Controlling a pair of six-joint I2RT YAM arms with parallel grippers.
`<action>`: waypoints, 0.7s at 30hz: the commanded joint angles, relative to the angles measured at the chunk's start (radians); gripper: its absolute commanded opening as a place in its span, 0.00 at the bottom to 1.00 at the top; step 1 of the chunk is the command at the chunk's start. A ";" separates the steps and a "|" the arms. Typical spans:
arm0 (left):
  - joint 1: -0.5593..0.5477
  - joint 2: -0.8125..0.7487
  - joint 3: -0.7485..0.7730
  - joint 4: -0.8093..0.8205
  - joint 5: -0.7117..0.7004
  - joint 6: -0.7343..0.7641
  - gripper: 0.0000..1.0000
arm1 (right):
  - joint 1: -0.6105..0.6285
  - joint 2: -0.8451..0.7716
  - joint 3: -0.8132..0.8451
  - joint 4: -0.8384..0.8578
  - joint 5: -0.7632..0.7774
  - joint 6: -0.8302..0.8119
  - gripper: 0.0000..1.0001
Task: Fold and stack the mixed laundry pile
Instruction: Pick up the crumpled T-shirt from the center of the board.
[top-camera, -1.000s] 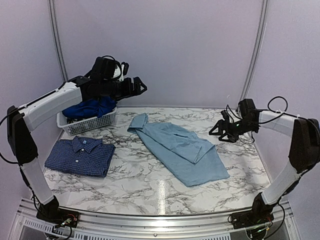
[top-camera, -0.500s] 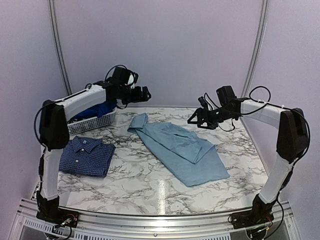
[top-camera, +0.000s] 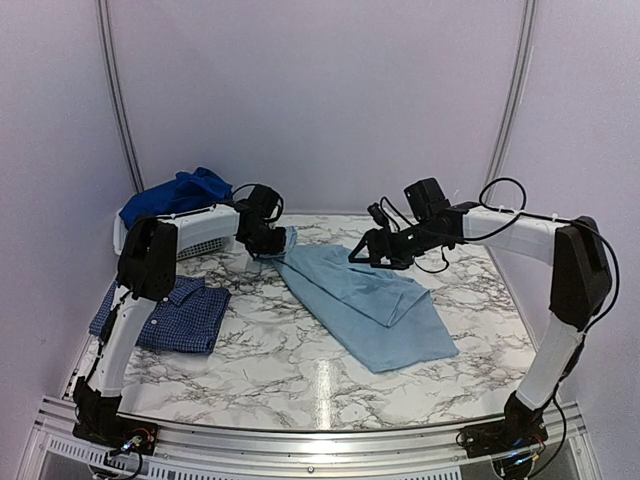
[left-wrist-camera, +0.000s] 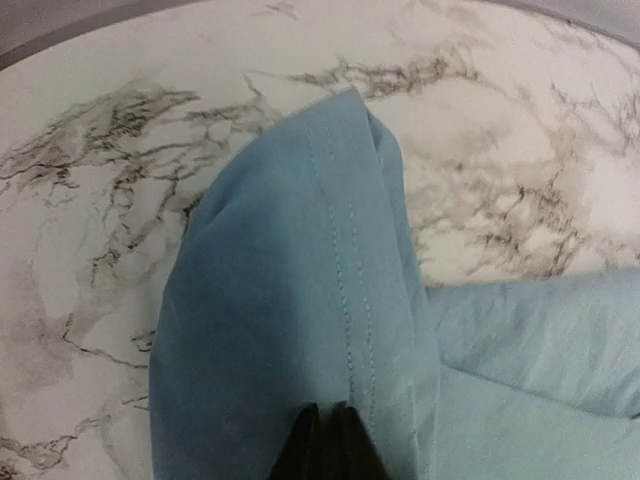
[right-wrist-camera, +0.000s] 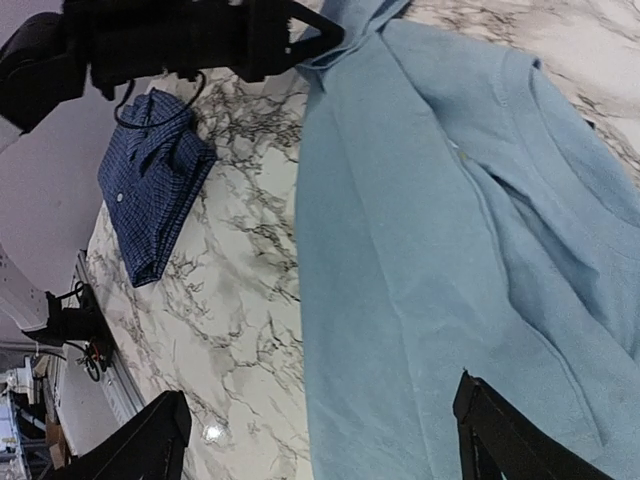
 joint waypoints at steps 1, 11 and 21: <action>0.022 -0.012 -0.089 -0.073 0.074 -0.020 0.00 | 0.024 -0.033 0.038 0.022 -0.013 0.033 0.88; 0.019 -0.240 -0.268 -0.047 0.290 -0.117 0.00 | 0.012 -0.240 -0.237 0.020 0.071 0.038 0.88; 0.065 -0.625 -0.325 -0.016 0.369 -0.055 0.00 | 0.002 -0.278 -0.271 -0.033 0.169 -0.054 0.89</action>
